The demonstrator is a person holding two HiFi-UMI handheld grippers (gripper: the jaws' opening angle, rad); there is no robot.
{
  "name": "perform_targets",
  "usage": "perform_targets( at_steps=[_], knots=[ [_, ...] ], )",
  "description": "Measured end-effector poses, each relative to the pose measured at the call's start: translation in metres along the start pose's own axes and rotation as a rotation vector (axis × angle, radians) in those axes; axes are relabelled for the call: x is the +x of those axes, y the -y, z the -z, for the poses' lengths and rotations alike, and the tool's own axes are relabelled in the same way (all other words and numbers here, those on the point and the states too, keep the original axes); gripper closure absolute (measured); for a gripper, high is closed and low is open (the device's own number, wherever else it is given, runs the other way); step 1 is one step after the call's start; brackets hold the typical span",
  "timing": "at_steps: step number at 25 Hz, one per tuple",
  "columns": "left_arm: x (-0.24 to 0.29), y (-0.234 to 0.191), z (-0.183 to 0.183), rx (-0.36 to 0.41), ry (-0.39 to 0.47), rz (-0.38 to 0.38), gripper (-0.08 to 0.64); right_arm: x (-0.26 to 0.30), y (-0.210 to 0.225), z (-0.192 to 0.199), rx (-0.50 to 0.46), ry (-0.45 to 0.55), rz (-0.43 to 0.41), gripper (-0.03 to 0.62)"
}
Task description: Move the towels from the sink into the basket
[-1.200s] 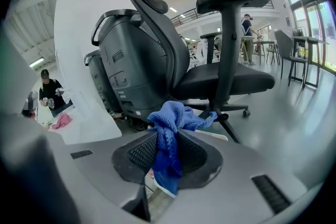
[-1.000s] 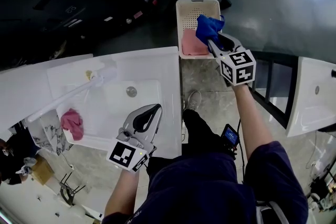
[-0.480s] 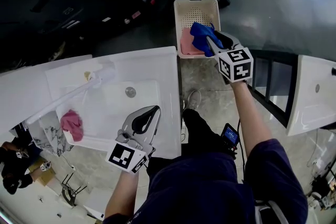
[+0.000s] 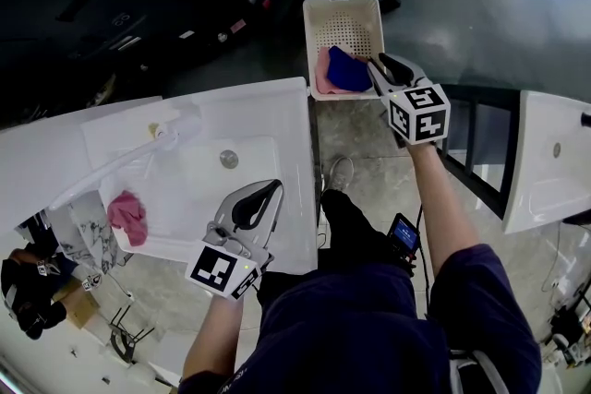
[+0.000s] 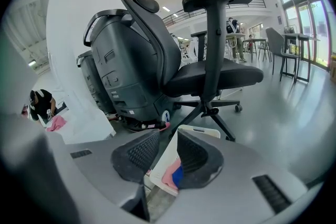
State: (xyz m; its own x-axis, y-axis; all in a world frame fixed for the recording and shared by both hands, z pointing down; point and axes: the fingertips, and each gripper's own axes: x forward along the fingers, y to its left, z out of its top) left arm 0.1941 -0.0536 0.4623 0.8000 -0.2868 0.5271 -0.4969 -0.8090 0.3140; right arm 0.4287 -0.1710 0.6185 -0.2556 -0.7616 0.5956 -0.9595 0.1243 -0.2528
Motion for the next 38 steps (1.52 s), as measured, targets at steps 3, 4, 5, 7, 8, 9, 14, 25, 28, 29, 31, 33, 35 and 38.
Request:
perform_targets(
  at_steps=[3,4,5,7,8,9,14,25,28,29,31,33,35,38],
  knots=[
    [-0.002,0.005,-0.004,0.017,0.011,0.005,0.557,-0.010,0.000,-0.001,0.000,0.009,0.006,0.495],
    [-0.004,0.007,-0.006,0.023,0.015,0.006,0.557,-0.014,-0.001,-0.002,-0.001,0.012,0.008,0.497],
    [-0.006,0.008,-0.007,0.029,0.017,0.005,0.557,-0.018,-0.002,-0.003,-0.002,0.015,0.008,0.499],
    [-0.010,0.012,-0.011,0.040,0.025,0.005,0.557,-0.027,-0.008,-0.006,-0.006,0.026,0.004,0.500],
    [-0.012,0.014,-0.013,0.046,0.030,0.006,0.557,-0.032,-0.011,-0.008,-0.009,0.033,-0.001,0.500],
    [-0.014,0.017,-0.015,0.052,0.034,0.007,0.557,-0.037,-0.014,-0.009,-0.012,0.040,-0.005,0.501],
    [-0.029,0.025,-0.023,0.087,0.046,0.006,0.557,-0.061,-0.030,-0.012,-0.015,0.072,-0.015,0.527],
    [-0.070,0.039,-0.027,0.136,0.076,-0.022,0.557,-0.114,-0.070,-0.027,-0.056,0.140,-0.082,0.563],
    [-0.080,0.043,-0.027,0.144,0.092,-0.021,0.557,-0.129,-0.086,-0.033,-0.067,0.166,-0.093,0.569],
    [-0.083,0.044,-0.027,0.146,0.097,-0.020,0.557,-0.134,-0.092,-0.035,-0.072,0.173,-0.097,0.570],
    [-0.089,0.046,-0.026,0.153,0.107,-0.014,0.557,-0.141,-0.105,-0.039,-0.078,0.186,-0.105,0.575],
    [-0.095,0.047,-0.025,0.159,0.120,-0.006,0.557,-0.149,-0.116,-0.043,-0.069,0.200,-0.118,0.578],
    [-0.102,0.047,-0.025,0.165,0.135,0.003,0.557,-0.158,-0.128,-0.047,-0.053,0.217,-0.131,0.581],
    [-0.117,0.045,-0.024,0.173,0.157,0.020,0.557,-0.170,-0.148,-0.053,-0.061,0.236,-0.129,0.583]
  ],
)
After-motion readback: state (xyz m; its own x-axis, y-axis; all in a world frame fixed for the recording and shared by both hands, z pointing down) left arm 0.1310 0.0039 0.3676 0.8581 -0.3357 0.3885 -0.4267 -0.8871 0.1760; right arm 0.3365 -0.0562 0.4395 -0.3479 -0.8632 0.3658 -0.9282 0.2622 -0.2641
